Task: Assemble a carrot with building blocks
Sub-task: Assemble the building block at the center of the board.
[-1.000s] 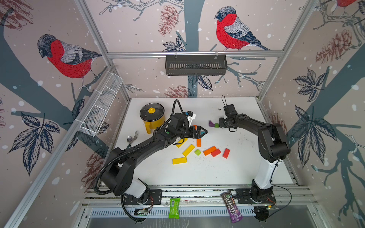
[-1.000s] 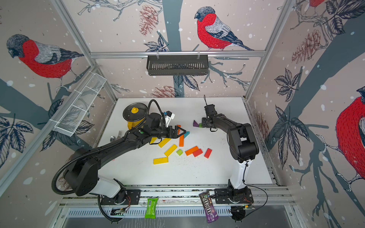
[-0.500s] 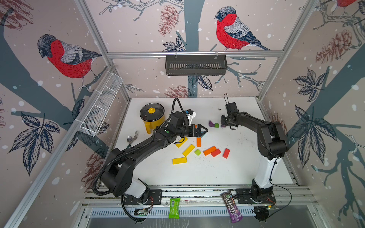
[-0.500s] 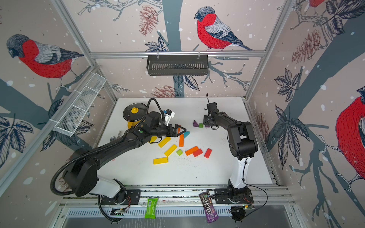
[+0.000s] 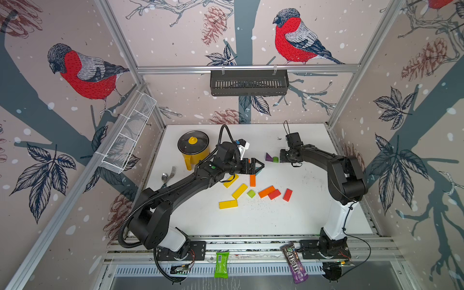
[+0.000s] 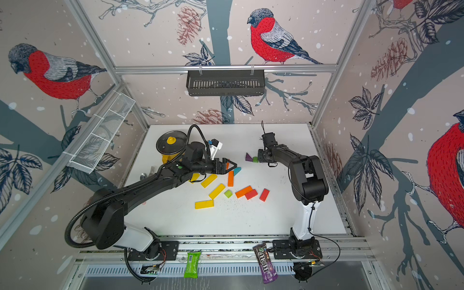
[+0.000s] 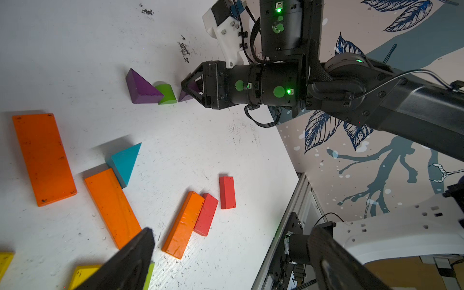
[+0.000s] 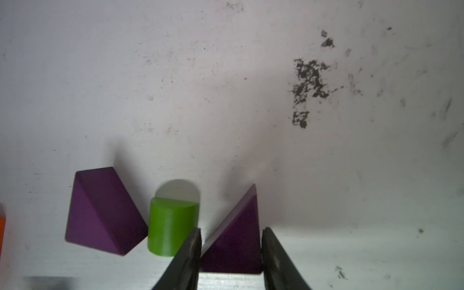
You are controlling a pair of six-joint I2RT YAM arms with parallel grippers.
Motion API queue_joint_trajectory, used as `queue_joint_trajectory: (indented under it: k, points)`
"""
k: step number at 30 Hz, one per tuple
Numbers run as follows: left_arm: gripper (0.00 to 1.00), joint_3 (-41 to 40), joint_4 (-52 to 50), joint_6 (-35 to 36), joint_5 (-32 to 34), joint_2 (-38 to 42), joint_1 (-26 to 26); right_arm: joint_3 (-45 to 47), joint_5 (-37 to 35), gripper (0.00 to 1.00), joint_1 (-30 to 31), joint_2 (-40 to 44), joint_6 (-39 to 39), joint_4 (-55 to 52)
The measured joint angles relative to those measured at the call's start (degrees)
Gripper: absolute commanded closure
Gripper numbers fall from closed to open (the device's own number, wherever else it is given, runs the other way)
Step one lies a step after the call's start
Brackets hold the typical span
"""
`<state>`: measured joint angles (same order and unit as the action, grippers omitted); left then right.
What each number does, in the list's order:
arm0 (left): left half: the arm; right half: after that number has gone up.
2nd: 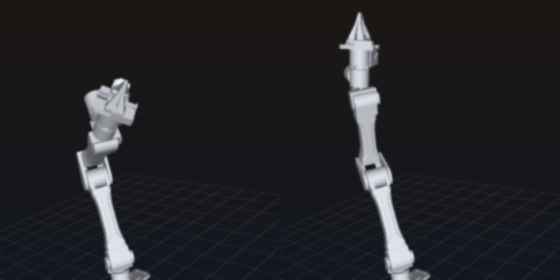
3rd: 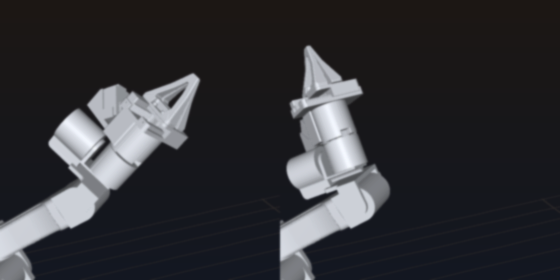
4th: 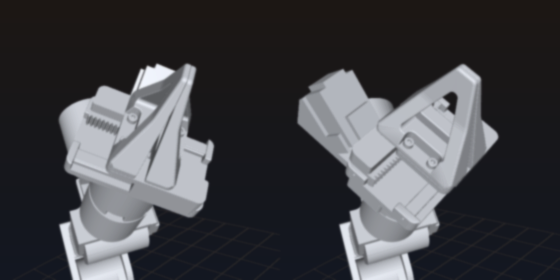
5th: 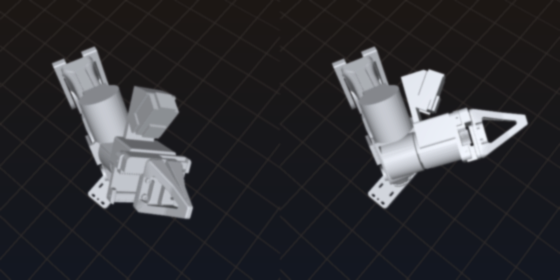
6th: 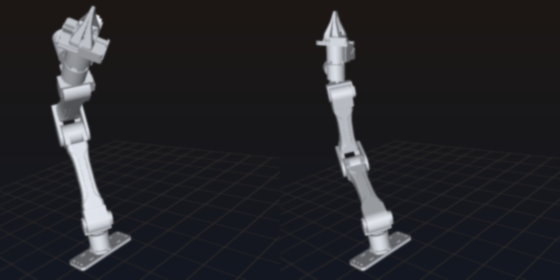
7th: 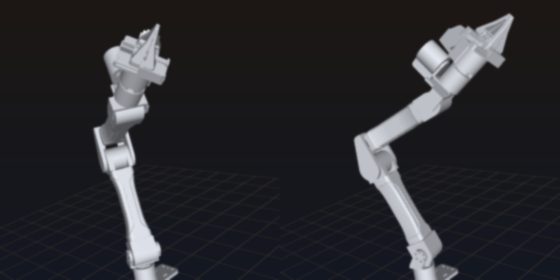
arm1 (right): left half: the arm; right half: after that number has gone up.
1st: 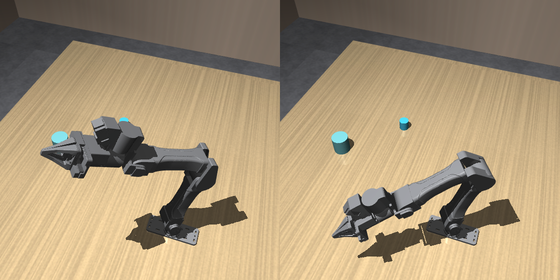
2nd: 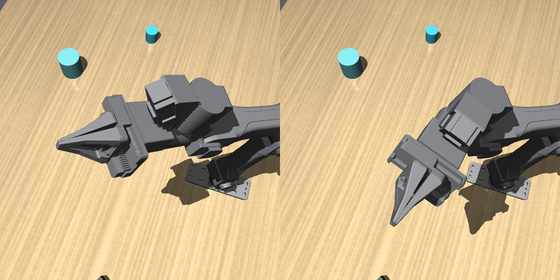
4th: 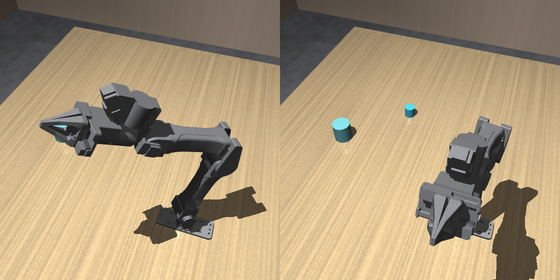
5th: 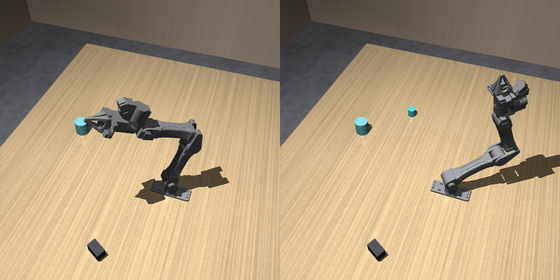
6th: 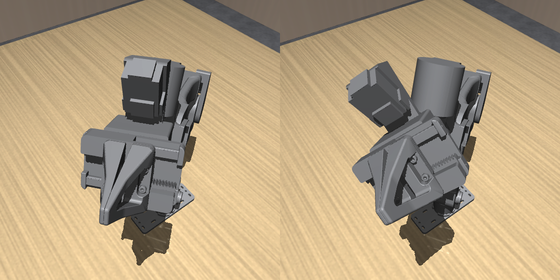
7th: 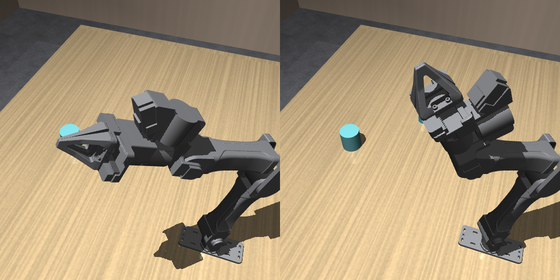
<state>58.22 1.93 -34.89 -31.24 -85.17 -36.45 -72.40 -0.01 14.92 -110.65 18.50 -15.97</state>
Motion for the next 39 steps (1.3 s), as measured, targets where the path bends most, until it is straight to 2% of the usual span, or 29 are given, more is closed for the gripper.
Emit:
queue_joint_trajectory:
  k: [18, 26, 34, 39]
  points:
    - [0.04, 0.22, -0.02, 0.0, 0.0, -0.13, 0.0, 0.37, 1.73, 0.51, 0.28, 1.77, 2.29, 0.11]
    - [0.04, 0.31, -1.36, 0.42, 1.95, 0.76, 0.0, 1.64, 0.15, 0.5, 0.48, 6.32, 2.27, -0.66]
    - [0.03, -0.94, -1.99, 0.79, 10.67, 7.91, 0.0, 7.54, -5.88, 0.46, 4.57, 15.76, 2.49, -2.64]
    - [0.03, -6.64, 0.04, -0.46, 21.22, 15.41, 0.35, 10.97, -10.16, 0.46, 8.35, 21.05, 2.75, -5.07]
